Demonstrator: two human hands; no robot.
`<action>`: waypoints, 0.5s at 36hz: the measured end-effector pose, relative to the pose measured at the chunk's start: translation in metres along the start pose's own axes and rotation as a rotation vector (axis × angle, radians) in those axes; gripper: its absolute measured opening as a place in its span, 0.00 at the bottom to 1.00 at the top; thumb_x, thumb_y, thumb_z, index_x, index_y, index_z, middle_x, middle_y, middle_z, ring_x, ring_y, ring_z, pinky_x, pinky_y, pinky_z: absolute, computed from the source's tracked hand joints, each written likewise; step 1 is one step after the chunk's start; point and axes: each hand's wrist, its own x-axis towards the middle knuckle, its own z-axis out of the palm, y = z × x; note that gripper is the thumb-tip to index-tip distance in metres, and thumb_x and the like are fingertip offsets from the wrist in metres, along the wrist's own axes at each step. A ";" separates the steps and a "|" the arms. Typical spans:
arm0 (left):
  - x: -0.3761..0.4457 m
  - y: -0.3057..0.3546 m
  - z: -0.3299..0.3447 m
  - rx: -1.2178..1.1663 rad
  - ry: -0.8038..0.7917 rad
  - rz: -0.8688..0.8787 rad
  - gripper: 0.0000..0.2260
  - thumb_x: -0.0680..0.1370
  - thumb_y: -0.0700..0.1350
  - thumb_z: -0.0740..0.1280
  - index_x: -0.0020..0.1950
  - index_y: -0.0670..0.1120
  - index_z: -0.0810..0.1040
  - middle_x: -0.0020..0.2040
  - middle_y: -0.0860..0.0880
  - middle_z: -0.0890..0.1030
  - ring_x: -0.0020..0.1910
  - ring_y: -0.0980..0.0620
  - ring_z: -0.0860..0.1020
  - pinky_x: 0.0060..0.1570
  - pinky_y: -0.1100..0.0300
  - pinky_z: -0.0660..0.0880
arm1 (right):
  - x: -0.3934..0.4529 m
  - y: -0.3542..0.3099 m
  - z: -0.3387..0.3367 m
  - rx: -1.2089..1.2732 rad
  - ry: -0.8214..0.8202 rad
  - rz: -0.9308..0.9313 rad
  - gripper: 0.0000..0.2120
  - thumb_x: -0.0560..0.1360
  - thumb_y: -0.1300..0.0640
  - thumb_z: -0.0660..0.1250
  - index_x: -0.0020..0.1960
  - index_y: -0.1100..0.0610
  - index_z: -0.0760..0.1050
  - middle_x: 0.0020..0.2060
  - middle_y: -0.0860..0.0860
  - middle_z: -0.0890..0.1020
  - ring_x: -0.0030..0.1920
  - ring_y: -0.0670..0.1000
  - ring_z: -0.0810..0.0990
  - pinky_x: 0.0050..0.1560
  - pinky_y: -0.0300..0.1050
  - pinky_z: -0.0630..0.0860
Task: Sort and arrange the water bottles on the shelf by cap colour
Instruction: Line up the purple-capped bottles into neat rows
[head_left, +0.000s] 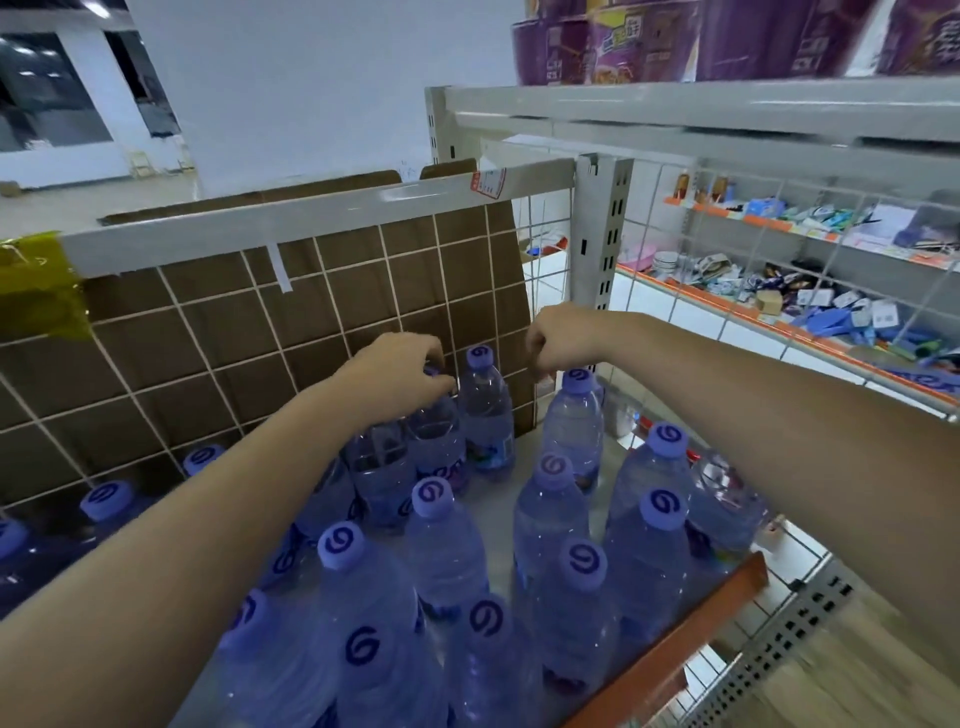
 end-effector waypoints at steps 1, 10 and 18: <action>-0.005 0.002 -0.002 -0.005 -0.056 0.019 0.13 0.78 0.55 0.64 0.55 0.47 0.76 0.51 0.49 0.77 0.47 0.52 0.75 0.44 0.59 0.71 | -0.004 0.002 0.000 -0.029 -0.011 0.020 0.10 0.73 0.53 0.71 0.52 0.58 0.82 0.44 0.51 0.81 0.45 0.50 0.78 0.40 0.41 0.73; -0.052 0.018 -0.008 -0.108 -0.355 0.102 0.20 0.73 0.65 0.65 0.42 0.47 0.78 0.34 0.51 0.78 0.33 0.54 0.75 0.37 0.60 0.71 | -0.030 0.011 0.000 -0.065 -0.095 0.216 0.18 0.72 0.45 0.72 0.47 0.60 0.75 0.37 0.52 0.77 0.35 0.50 0.76 0.35 0.42 0.73; -0.067 0.023 0.008 0.008 -0.481 0.103 0.20 0.73 0.58 0.70 0.60 0.50 0.74 0.42 0.56 0.72 0.38 0.55 0.75 0.34 0.64 0.69 | -0.025 0.019 0.024 0.059 0.018 0.214 0.16 0.73 0.48 0.72 0.52 0.59 0.75 0.41 0.54 0.77 0.37 0.50 0.76 0.31 0.40 0.70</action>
